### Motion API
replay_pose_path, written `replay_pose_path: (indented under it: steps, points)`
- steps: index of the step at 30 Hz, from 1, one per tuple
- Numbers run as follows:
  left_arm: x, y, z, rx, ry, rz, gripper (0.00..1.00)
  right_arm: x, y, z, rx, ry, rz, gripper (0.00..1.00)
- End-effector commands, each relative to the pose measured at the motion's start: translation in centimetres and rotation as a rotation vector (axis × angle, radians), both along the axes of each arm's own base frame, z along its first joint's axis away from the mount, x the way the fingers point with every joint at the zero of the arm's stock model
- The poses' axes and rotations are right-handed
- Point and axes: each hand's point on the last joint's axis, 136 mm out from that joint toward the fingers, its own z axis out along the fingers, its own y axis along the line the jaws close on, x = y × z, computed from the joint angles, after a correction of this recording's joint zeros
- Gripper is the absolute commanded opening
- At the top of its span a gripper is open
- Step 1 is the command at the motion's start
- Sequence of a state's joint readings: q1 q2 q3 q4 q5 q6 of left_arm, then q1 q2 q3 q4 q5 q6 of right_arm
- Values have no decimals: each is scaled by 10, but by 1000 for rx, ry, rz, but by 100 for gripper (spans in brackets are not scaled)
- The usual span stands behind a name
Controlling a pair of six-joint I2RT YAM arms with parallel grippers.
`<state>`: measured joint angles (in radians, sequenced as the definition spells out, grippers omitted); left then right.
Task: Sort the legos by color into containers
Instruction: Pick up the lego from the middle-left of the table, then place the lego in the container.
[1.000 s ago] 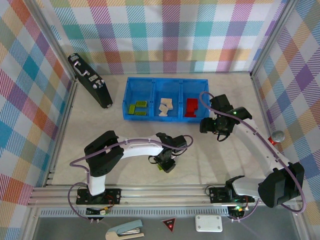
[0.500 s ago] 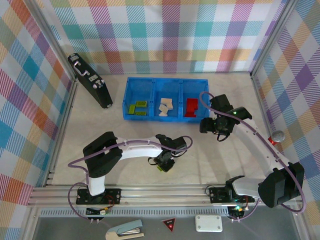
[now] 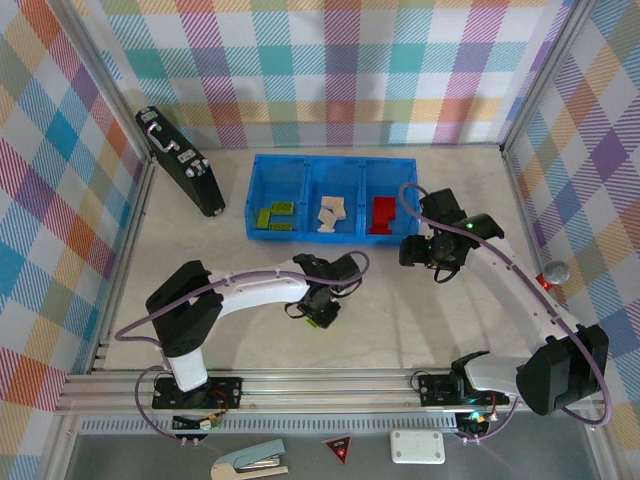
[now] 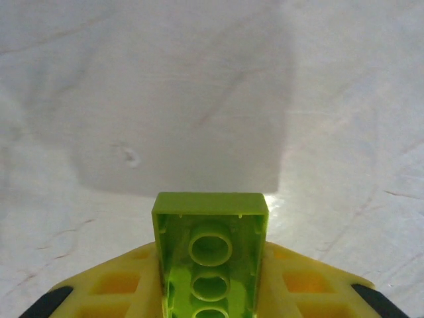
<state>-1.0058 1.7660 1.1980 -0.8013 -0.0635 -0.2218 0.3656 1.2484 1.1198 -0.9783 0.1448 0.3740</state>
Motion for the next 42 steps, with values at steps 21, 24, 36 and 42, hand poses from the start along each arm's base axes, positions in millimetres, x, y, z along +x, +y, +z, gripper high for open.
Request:
replay_pose_path:
  steps: [21, 24, 36, 42]
  points:
    - [124, 92, 59, -160, -40, 526, 32, -3, 1, 3, 13, 11, -1, 76]
    - [145, 105, 67, -169, -68, 581, 32, -3, 1, 3, 9, 13, 2, 76]
    - [227, 119, 87, -248, -130, 683, 34, -7, -1, 3, 8, 18, -4, 76]
    - [257, 107, 78, -294, -115, 692, 34, -8, -3, 5, -1, 15, -2, 76]
